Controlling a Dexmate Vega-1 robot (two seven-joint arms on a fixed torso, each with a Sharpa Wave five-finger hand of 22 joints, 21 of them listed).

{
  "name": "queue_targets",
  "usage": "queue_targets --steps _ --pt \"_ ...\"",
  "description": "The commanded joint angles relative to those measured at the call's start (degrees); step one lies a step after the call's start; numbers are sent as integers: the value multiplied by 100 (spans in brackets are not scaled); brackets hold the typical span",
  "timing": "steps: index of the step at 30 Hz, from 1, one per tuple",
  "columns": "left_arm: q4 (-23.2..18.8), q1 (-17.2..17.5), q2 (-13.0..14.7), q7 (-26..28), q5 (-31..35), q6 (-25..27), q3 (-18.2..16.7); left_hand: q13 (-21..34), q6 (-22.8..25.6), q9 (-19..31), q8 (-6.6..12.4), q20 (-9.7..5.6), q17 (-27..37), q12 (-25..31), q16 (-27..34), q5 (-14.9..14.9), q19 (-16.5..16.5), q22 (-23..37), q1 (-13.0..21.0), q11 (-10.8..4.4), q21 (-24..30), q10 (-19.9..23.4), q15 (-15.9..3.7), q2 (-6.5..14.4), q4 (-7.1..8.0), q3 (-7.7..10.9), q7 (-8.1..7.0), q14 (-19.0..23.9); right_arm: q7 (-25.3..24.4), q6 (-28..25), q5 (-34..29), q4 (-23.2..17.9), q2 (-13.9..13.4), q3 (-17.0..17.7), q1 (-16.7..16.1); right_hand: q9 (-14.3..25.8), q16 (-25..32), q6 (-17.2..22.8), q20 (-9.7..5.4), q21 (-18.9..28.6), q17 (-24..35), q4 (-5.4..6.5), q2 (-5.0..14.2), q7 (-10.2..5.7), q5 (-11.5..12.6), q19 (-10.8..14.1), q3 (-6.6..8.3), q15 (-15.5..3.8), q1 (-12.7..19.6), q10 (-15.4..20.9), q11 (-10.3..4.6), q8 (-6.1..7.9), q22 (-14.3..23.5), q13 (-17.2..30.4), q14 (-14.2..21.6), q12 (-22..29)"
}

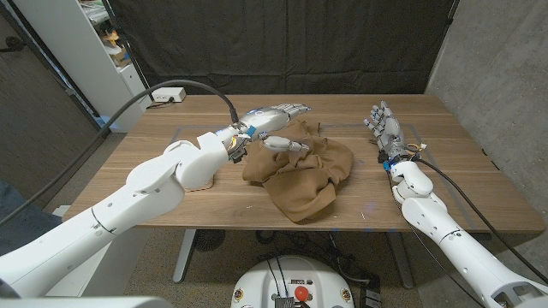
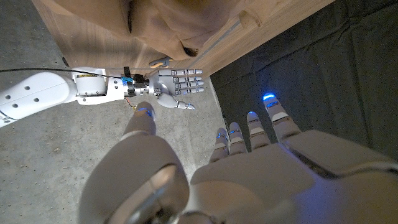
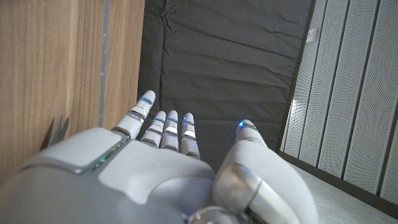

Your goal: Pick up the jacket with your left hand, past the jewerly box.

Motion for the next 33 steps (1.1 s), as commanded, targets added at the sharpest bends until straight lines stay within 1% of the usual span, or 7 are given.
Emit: queue_targets --steps 1,10,18,26,33 --pt "-88 -91 1 -325 134 195 93 22 84 16 33 16 23 30 10 41 128 -4 -14 72 50 13 133 -96 17 -68 -31 69 -17 22 -4 5 18 -4 9 15 -1 25 37 -10 1 -31 38 -18 19 10 7 13 8 -20 -18 -19 29 18 37 -10" --pt "-157 -178 2 -589 315 364 196 41 24 17 -11 12 21 30 7 84 363 -21 -67 135 99 -20 171 -169 49 -162 -55 129 -57 9 -23 -39 18 -12 -12 16 -3 25 44 -9 -2 -35 42 -20 18 11 6 19 6 -7 -9 -20 29 18 30 -4" --pt "-230 -219 -16 -786 642 513 330 54 -71 19 -50 14 22 2 -25 123 537 -38 -78 176 128 -114 182 -218 54 -235 -69 94 -71 8 -41 -62 27 -30 -18 16 1 21 46 -9 -4 -36 43 -29 17 11 4 20 1 -6 -16 -22 29 18 38 -4" --pt "-290 -256 -43 -997 810 608 376 60 -82 20 -52 15 23 -6 -35 144 611 -46 -64 164 137 -147 174 -219 52 -258 -86 85 -66 9 -47 -23 62 -54 27 16 -5 22 52 -10 -8 -41 43 -21 17 7 3 19 2 -10 -14 -22 29 18 25 -5" --pt "-326 -326 -97 -1170 1275 707 516 65 -79 21 -48 15 25 -9 -41 165 677 -53 -37 168 143 -168 157 -205 48 -270 -83 84 -70 -10 -65 -9 77 -80 69 16 -4 28 54 -12 -9 -41 46 -21 16 2 1 21 -2 -16 -9 -20 29 18 24 -7"
